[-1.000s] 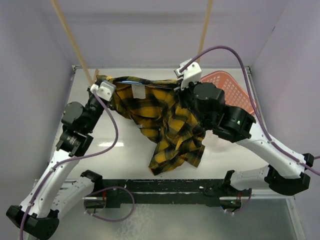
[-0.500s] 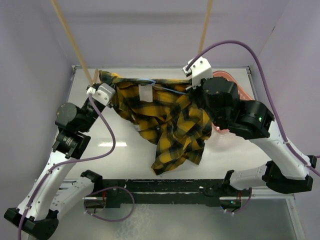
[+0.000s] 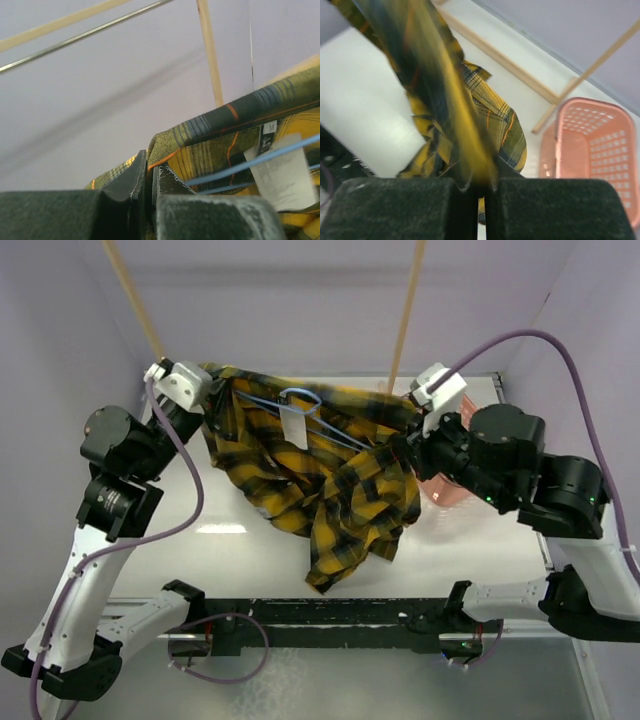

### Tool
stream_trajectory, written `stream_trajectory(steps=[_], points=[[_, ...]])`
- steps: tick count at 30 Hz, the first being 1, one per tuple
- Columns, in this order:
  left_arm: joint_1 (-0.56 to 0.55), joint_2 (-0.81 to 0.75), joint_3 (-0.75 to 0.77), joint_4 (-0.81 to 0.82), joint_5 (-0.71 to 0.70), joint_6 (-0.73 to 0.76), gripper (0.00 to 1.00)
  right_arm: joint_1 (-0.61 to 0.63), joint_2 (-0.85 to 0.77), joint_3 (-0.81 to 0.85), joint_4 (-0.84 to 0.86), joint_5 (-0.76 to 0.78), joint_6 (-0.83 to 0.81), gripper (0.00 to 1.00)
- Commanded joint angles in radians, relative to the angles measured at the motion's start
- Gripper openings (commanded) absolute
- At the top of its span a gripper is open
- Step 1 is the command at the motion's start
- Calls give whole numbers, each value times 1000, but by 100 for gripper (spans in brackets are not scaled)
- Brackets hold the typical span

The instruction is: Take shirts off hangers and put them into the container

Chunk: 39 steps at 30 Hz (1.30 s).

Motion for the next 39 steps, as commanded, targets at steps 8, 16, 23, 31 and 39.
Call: stream_trajectory(steps=[8, 16, 23, 31, 39], points=[[59, 162, 264, -63, -294, 81, 0, -27, -105, -3, -127, -60, 96, 0], [59, 155, 287, -94, -285, 57, 0, -27, -140, -125, -117, -1, 112, 0], [59, 120, 253, -140, -269, 5, 0, -28, -226, -263, -104, 84, 165, 0], [59, 95, 204, -164, -265, 0, 0, -27, -252, -335, -56, 44, 183, 0], [59, 71, 147, -151, -280, -5, 0, -27, -226, -365, -7, 44, 172, 0]])
